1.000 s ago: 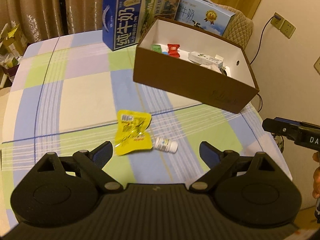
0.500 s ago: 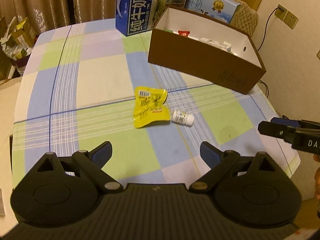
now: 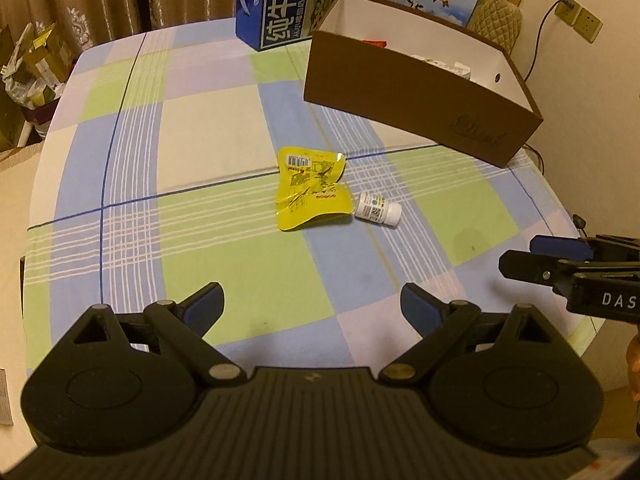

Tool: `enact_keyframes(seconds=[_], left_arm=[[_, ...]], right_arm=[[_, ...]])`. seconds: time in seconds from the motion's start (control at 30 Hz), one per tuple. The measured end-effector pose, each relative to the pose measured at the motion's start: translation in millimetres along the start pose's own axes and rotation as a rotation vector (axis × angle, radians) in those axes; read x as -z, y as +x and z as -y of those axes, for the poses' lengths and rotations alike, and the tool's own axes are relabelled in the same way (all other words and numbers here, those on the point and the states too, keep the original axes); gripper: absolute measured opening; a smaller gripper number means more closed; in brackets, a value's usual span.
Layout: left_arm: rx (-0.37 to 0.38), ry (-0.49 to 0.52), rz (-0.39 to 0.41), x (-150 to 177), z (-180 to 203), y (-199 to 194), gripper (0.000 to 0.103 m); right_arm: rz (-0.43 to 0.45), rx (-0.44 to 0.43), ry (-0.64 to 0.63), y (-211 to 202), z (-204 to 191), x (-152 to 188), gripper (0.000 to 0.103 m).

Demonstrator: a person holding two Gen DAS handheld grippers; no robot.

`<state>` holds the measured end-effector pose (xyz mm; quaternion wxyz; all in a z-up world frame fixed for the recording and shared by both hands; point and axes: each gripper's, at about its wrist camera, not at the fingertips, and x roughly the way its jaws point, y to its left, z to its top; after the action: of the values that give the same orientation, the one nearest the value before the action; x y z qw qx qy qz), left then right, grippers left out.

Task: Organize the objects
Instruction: 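Withdraw both grippers from the brown box toward the yellow packet and bottle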

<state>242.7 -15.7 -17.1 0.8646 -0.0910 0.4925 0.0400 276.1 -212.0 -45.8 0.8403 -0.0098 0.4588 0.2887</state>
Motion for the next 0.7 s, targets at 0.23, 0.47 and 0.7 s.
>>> enact_keyframes(seconds=[0.23,0.47,0.7], left_arm=[[-0.019,-0.022,-0.015,0,-8,13,0.093],[-0.033,-0.032,-0.032,-4,-14,29,0.093],[-0.046,-0.031,-0.048,-12,-17,47,0.093]], right_arm=[[-0.03,0.009,-0.031,20,-1,1,0.056],[-0.056,0.02,-0.085,43,0,1,0.056],[-0.076,0.012,-0.121,61,2,-2,0.056]])
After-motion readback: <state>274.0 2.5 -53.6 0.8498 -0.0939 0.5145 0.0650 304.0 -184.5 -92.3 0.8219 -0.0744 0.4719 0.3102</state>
